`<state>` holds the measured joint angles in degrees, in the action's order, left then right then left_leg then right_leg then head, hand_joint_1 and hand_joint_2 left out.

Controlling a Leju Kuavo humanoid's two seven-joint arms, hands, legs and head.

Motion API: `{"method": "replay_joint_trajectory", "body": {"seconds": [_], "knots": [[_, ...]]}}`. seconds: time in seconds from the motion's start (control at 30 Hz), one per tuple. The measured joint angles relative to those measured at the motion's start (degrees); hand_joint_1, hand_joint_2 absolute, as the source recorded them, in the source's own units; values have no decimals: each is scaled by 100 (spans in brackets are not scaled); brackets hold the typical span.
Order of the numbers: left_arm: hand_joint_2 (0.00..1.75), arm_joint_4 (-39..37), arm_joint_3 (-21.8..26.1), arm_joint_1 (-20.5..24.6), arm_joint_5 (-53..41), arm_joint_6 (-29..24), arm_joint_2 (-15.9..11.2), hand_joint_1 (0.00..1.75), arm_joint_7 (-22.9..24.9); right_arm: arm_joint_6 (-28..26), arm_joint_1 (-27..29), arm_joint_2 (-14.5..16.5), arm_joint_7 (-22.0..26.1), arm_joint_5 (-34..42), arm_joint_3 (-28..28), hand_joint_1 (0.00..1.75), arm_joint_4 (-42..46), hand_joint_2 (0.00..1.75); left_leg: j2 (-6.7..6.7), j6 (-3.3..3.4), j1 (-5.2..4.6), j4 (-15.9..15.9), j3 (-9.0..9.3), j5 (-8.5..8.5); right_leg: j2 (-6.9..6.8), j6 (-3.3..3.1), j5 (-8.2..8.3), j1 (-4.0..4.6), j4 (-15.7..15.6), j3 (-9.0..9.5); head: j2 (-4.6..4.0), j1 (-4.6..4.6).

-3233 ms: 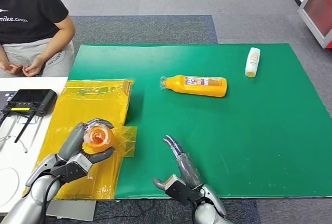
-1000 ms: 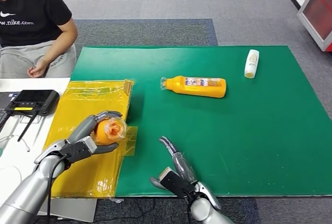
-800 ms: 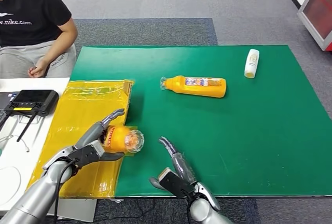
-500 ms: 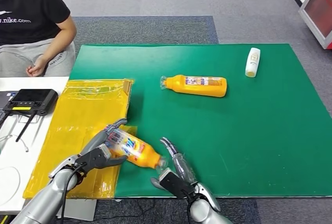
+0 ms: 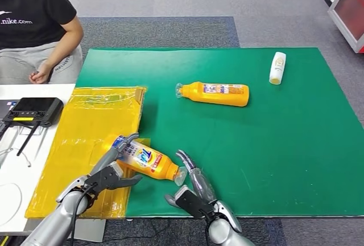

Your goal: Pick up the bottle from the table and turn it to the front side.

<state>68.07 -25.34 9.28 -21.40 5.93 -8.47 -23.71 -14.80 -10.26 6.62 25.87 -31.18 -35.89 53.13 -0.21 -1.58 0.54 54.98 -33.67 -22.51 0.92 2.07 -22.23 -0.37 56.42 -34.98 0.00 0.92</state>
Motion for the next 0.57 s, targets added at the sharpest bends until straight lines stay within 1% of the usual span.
{"method": "replay_joint_trajectory", "body": {"seconds": [0.23,0.3,0.33,0.43,0.47,0.53,0.57], "knots": [[175,104,44,-164,-47,-178,51,0,-50,-52,7,-3,-26,-39,0,0,0,175,0,0,0,0,0,0,0,0,0,0,0,0,0,1],[175,230,77,-287,-49,-295,90,0,-157,-79,25,-5,-30,-53,1,0,2,175,0,0,0,0,0,0,1,0,0,0,0,-2,0,0],[175,331,107,-372,40,-337,128,0,-287,-88,40,-7,-28,-57,3,0,9,175,0,0,0,0,-1,0,1,0,0,0,0,-3,0,0],[175,811,254,-667,806,-243,333,0,-784,-90,86,-13,-16,-55,11,0,53,175,0,3,0,1,-6,-4,0,2,-3,-1,-1,-6,0,1],[175,993,302,-757,1156,-119,417,0,-860,-87,99,-14,-15,-55,15,0,71,175,0,5,-1,1,-7,-6,-1,3,-4,-1,-1,-6,0,1],[175,1349,390,-913,1833,196,555,0,-842,-84,129,-17,-18,-61,29,0,100,175,0,7,-1,1,-7,-10,0,4,-5,-1,-1,-6,0,1],[175,1436,414,-953,2006,282,587,0,-823,-83,138,-18,-19,-64,34,0,106,175,0,8,-1,1,-7,-11,0,4,-5,-2,-1,-6,0,0]]}}
